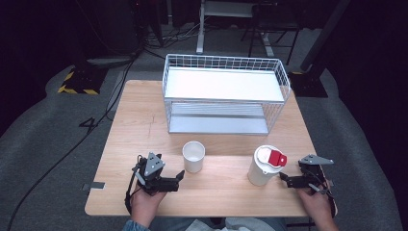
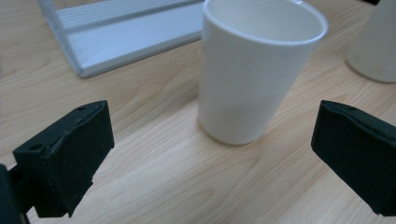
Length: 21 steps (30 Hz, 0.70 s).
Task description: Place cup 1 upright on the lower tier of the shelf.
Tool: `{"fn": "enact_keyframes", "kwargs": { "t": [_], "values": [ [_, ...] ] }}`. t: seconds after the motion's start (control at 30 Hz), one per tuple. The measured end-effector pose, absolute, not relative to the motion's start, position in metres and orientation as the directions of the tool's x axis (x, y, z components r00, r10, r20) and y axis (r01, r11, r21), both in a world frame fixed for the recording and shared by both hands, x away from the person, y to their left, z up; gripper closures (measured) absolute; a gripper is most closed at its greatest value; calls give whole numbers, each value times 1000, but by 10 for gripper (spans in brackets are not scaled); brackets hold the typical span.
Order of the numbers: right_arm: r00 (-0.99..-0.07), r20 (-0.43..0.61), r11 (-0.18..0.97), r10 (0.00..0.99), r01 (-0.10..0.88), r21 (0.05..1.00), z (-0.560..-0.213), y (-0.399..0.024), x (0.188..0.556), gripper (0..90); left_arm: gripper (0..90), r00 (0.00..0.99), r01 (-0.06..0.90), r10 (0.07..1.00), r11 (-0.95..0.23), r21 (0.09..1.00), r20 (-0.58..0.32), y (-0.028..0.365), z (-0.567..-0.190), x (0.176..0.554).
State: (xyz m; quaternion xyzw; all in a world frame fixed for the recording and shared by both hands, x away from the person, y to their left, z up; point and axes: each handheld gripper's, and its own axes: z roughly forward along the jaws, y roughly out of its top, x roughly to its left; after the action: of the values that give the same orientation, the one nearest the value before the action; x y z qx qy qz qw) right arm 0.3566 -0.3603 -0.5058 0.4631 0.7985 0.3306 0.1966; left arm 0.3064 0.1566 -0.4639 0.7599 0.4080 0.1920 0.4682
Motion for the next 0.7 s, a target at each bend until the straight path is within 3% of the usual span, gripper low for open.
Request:
{"fn": "enact_keyframes", "kwargs": {
  "t": [0.7],
  "values": [
    [-494, -8, 353, 869, 609, 710, -506, -360, 357, 4, 0, 657, 397, 736, -152, 905, -165, 120, -473, 333]
  ]
}}
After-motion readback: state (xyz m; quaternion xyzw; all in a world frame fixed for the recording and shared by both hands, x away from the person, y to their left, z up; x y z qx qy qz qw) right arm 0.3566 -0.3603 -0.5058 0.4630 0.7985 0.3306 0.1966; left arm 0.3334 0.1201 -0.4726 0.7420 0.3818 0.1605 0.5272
